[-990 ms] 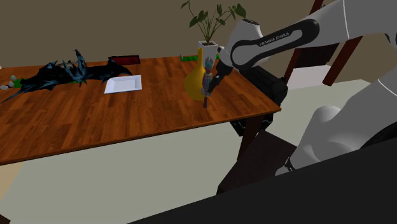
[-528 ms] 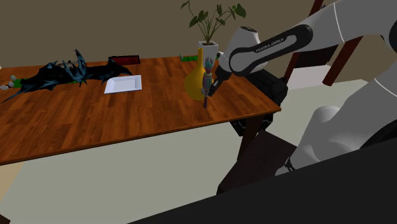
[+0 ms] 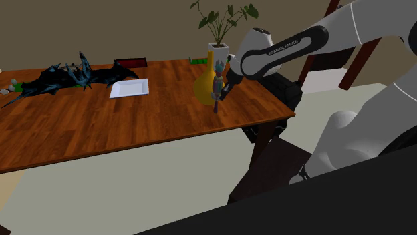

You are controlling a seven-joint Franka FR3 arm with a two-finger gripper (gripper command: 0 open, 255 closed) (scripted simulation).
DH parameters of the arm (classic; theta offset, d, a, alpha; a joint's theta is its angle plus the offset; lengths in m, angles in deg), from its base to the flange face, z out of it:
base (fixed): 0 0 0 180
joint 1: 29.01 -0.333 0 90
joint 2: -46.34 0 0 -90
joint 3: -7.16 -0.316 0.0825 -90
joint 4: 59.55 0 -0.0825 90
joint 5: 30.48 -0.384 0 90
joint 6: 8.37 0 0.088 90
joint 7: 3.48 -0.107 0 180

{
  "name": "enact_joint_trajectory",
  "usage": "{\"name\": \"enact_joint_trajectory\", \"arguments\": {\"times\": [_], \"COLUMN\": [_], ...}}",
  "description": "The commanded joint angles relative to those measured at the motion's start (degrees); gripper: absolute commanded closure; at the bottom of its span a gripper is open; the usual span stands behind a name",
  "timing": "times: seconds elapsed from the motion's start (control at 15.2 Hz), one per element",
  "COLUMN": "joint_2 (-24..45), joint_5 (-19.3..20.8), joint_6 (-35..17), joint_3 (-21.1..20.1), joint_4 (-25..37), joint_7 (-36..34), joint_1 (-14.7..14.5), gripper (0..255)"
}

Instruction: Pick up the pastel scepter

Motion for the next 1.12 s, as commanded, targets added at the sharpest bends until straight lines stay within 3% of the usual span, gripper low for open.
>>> {"name": "enact_joint_trajectory", "arguments": {"times": [0.0,1.06], "joint_2": [-0.51,-5.11], "joint_5": [0.25,2.08], "joint_6": [0.88,12.67], "joint_3": [-0.13,-1.43], "joint_4": [0.39,7.68], "joint_7": [-0.25,-2.51], "joint_1": [0.13,1.01], "gripper": [255,255]}}
